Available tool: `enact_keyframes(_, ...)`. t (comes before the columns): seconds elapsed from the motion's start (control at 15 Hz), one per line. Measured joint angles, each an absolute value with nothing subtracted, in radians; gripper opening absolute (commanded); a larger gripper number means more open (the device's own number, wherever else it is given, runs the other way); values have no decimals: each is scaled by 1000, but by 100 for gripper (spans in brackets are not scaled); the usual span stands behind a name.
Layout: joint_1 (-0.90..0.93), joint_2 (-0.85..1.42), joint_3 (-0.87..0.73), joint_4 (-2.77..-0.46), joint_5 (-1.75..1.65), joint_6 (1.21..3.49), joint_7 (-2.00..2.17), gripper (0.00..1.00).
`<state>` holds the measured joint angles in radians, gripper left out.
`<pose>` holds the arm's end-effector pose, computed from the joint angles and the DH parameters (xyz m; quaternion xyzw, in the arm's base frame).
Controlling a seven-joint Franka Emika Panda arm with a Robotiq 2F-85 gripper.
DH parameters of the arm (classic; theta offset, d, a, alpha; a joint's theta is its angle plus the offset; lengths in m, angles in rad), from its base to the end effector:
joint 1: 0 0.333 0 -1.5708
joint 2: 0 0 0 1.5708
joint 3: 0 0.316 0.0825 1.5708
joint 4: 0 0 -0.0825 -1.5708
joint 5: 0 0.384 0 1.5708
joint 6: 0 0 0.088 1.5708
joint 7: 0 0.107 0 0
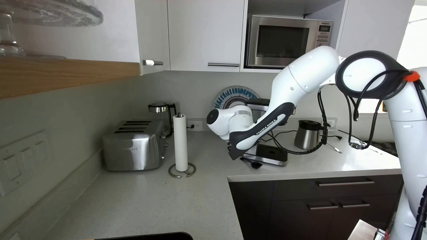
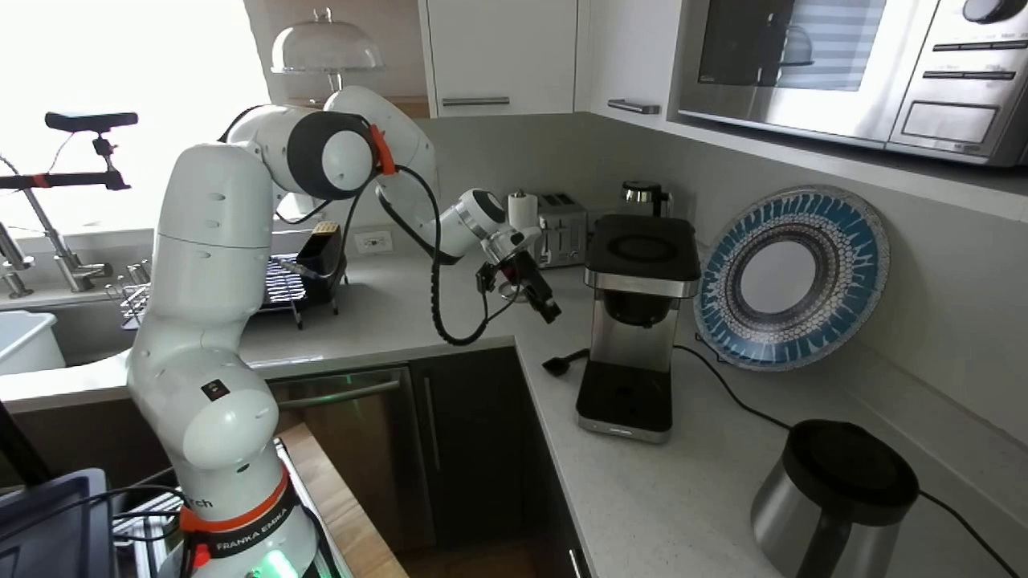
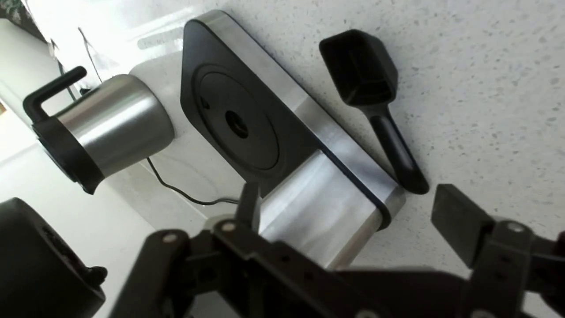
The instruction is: Move the black spoon to the left
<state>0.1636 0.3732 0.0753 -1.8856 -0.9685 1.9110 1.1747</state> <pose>0.6040 0.0839 0.3094 0.8865 -0.1919 0.1408 0.3967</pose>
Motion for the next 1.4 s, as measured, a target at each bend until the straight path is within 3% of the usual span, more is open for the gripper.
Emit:
enact_keyframes(1.13,153,500,28,-1886,-1110,2032,1073,100)
enact_keyframes(1.2,150,504,25,-1886,-1111,2032,1071,99)
enact_keyframes(1.4,144,507,18,-1885,-1111,2032,1064,82)
